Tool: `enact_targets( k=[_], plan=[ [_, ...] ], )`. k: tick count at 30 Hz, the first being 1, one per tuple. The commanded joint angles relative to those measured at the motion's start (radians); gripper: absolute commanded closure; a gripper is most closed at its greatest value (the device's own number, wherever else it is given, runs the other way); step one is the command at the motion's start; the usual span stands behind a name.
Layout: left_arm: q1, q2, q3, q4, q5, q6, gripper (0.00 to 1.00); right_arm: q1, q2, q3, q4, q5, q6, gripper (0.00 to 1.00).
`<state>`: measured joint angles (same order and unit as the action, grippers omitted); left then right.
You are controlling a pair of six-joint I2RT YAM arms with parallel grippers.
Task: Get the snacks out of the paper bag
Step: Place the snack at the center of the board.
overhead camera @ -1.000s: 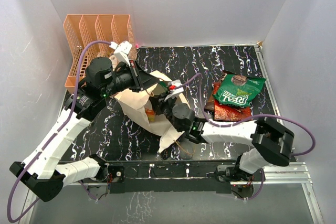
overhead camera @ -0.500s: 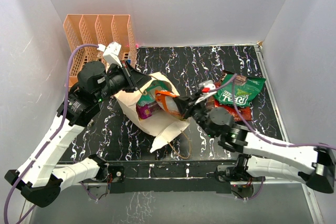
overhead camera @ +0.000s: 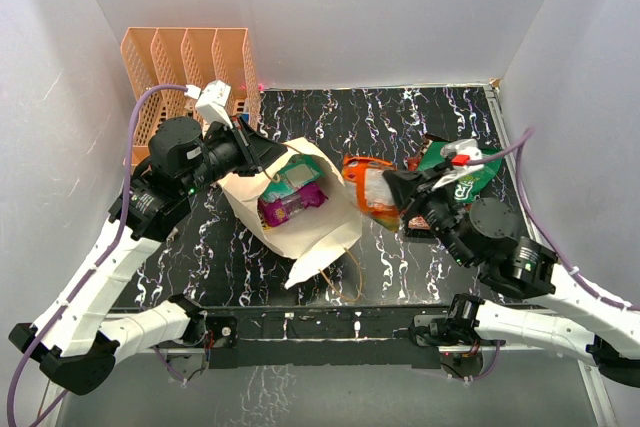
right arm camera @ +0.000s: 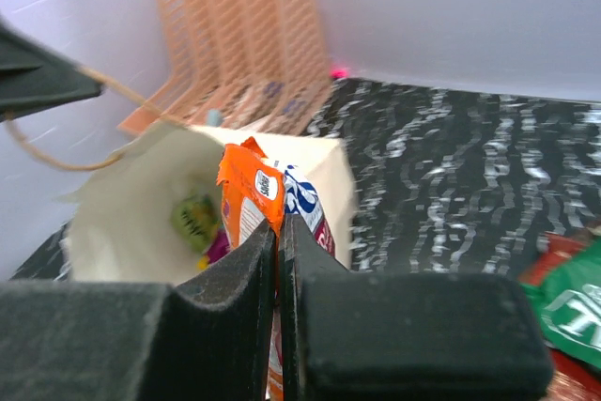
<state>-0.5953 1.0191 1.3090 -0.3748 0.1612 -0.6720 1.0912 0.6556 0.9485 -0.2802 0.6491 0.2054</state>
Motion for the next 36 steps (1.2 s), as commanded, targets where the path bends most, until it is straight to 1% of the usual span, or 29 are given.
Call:
enact_targets(
  k=[1, 3, 5, 7, 8, 10, 12, 13, 15, 17, 19, 22, 24, 27, 29, 30, 33, 36],
  plan=[
    [-0.003, -0.006, 0.038, 0.006, -0.006, 0.015, 1.00, -0.002, -0.019, 0.024, 0.071, 0.359, -0.120, 0.93],
    [-0.003, -0.001, 0.046, -0.002, -0.001, 0.015, 1.00, -0.001, -0.010, 0.013, 0.109, 0.483, -0.155, 0.93],
    [-0.003, -0.008, 0.035, 0.008, 0.004, 0.013, 1.00, -0.002, -0.005, -0.044, 0.251, 0.567, -0.291, 0.93],
    [-0.003, -0.019, 0.021, 0.020, -0.002, 0.003, 1.00, -0.010, -0.008, -0.119, 0.434, 0.571, -0.451, 0.93],
    [-0.004, -0.022, 0.020, 0.020, -0.004, 0.000, 1.00, -0.023, -0.005, -0.144, 0.481, 0.554, -0.480, 0.93],
    [-0.003, -0.013, 0.029, 0.013, 0.005, 0.002, 1.00, -0.090, 0.021, -0.159, 0.504, 0.512, -0.464, 0.93],
    [-0.004, -0.007, 0.036, 0.007, 0.010, 0.003, 1.00, -0.197, 0.063, -0.171, 0.506, 0.412, -0.416, 0.93],
    [-0.003, -0.008, 0.036, 0.009, 0.010, -0.001, 1.00, -0.256, 0.088, -0.171, 0.500, 0.344, -0.361, 0.93],
    [-0.003, -0.011, 0.031, 0.021, 0.019, -0.014, 1.00, -0.383, 0.155, -0.130, 0.391, 0.214, -0.210, 0.93],
    [-0.003, -0.014, 0.020, 0.033, 0.035, -0.025, 1.00, -0.492, 0.240, -0.082, 0.341, 0.099, -0.098, 0.93],
    [-0.003, -0.016, 0.009, 0.038, 0.038, -0.038, 1.00, -0.583, 0.296, -0.063, 0.339, -0.021, 0.000, 0.93],
    [-0.003, -0.026, -0.008, 0.055, 0.043, -0.064, 1.00, -0.757, 0.365, -0.051, 0.347, -0.259, 0.210, 0.93],
    [-0.003, -0.026, -0.016, 0.065, 0.053, -0.072, 1.00, -0.897, 0.410, -0.064, 0.374, -0.426, 0.347, 0.93],
    [-0.003, -0.021, -0.020, 0.068, 0.062, -0.087, 1.00, -1.044, 0.466, -0.106, 0.402, -0.609, 0.527, 0.93],
    [-0.003, -0.016, -0.019, 0.069, 0.071, -0.090, 1.00, -1.133, 0.478, -0.152, 0.409, -0.668, 0.612, 0.93],
    [-0.003, -0.014, -0.021, 0.071, 0.073, -0.089, 1.00, -1.167, 0.473, -0.181, 0.412, -0.667, 0.630, 0.93],
    [-0.004, -0.011, -0.028, 0.076, 0.074, -0.088, 1.00, -1.237, 0.454, -0.281, 0.414, -0.605, 0.634, 0.93],
    [-0.003, -0.001, -0.030, 0.088, 0.096, -0.088, 1.00, -1.309, 0.473, -0.367, 0.416, -0.610, 0.632, 0.93]
  ],
)
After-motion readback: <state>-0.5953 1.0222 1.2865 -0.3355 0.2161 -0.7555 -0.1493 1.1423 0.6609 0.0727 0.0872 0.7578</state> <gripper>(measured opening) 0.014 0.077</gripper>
